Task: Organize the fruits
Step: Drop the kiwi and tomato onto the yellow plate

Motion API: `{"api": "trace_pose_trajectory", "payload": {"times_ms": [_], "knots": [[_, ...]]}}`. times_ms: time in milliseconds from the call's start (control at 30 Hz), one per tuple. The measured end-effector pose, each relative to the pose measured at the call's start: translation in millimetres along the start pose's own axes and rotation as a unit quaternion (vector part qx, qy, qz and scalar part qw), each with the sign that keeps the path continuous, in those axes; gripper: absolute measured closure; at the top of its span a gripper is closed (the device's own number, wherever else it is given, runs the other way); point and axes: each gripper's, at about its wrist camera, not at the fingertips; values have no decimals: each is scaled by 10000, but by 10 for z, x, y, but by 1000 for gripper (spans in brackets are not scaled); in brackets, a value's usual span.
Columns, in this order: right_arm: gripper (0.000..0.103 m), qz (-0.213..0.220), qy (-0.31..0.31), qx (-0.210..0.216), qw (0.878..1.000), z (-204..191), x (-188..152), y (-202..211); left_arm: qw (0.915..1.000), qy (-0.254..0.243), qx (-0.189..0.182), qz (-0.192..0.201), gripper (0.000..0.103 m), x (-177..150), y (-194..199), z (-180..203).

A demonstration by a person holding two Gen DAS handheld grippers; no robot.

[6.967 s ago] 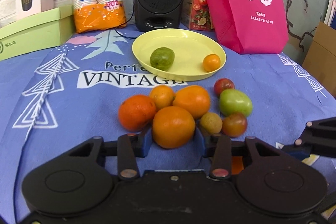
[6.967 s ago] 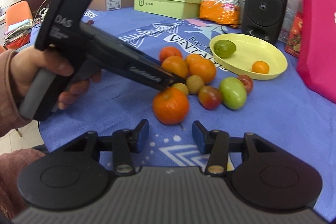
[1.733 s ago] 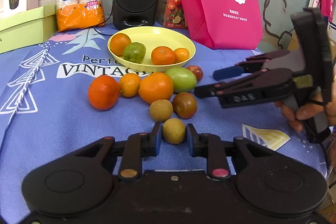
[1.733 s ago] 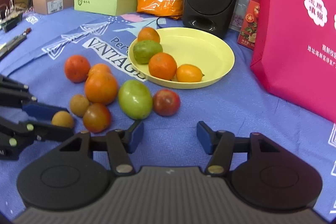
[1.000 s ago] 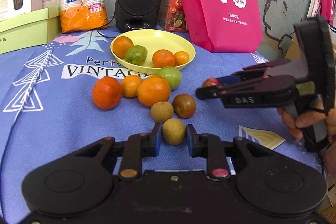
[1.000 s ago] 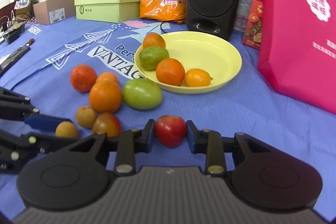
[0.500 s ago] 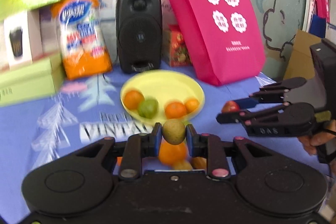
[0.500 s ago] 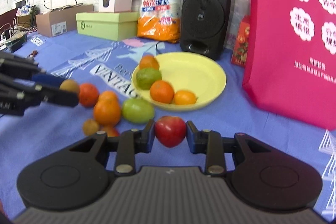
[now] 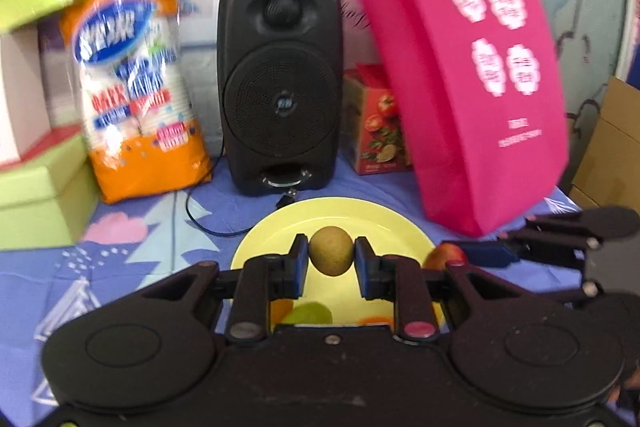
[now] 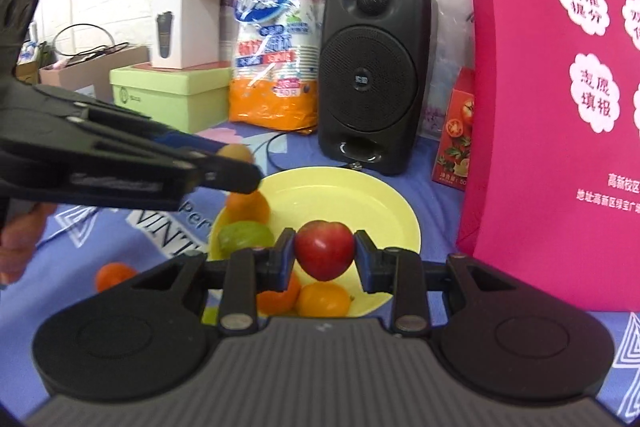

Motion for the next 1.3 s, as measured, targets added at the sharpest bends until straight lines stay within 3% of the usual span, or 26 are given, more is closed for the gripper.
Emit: {"api": "trace_pose_trajectory", "payload": {"times_ms": [267,533,700,933,1033,1300], "knots": [[73,-189,-426,-57,9989,162,-19,-411,9985,137,172,-508,78,25,-619,-95],[73,-286,-430,-115,9986,139,-17,-574,9981,212,288,-502,72,0,-562,-176],[67,-136,-371,-157,9991,113,-17,-392,9986,167,328,-381,65,-51,-290,-201],[67,-110,-122,7,9999,12,-187,75,9994,159,316,-62,64,-301,387,-282],[67,-184,-67,121,9997,-54,-353,261,9994,245,256,8,59,-508,706,-299],[63,-420,-143,378,9983,-257,-794,575,9987,191,469,5,59,-1138,1232,-113]]}}
Point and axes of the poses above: each gripper's, at about its wrist camera, not at the fingertips, and y roughly against the way its jaws point, z to its right, x to its top, and after that the axes turned 5 degrees about -y, right-handed
